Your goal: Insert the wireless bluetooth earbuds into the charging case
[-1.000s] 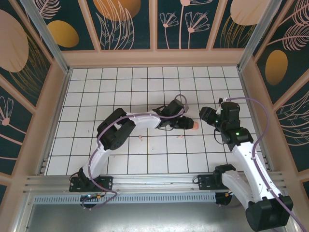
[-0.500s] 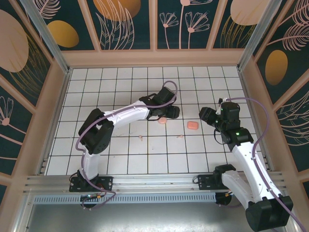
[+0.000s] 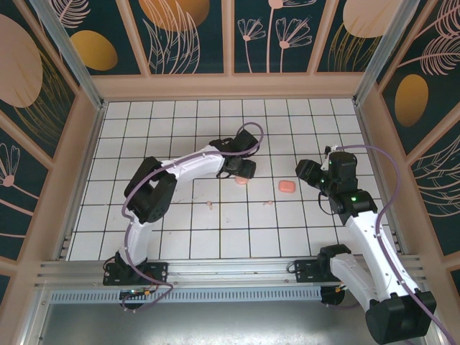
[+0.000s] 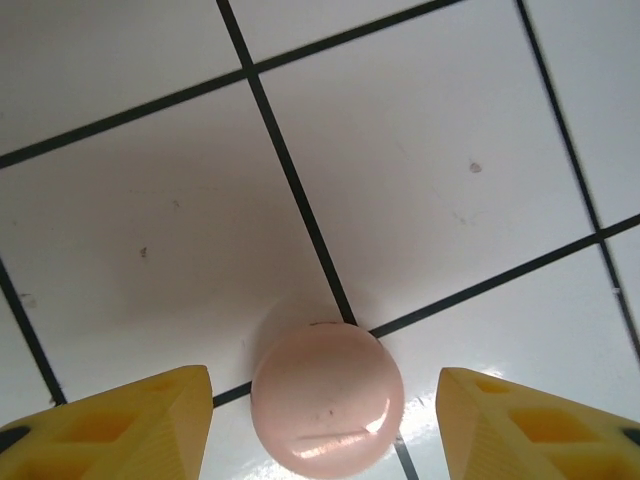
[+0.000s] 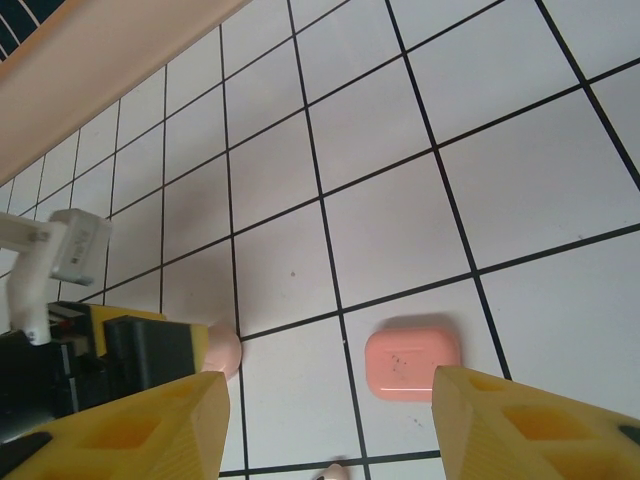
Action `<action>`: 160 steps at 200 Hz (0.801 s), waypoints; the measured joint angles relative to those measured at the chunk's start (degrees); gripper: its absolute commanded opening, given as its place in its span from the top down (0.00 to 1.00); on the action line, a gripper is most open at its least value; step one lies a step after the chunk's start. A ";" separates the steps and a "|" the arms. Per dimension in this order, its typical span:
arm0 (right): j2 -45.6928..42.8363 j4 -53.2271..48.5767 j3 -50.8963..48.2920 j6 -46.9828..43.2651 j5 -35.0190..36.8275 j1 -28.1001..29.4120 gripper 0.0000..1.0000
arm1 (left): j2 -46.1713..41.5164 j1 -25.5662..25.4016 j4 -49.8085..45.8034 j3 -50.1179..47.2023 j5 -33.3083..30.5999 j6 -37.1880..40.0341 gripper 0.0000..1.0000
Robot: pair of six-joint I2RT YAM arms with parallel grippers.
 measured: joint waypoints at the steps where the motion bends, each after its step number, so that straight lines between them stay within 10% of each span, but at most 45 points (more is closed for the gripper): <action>1: 0.00 -0.02 0.00 0.00 -0.02 0.00 0.44 | 0.09 0.00 -0.02 0.02 0.00 0.04 0.40; 122: 0.00 -0.02 0.00 0.00 -0.26 0.00 0.44 | 5.11 0.00 -1.51 1.36 2.10 1.01 0.38; 160: 0.00 0.00 0.00 0.00 -0.66 0.00 0.44 | 5.18 0.13 -1.66 1.36 2.27 1.55 0.52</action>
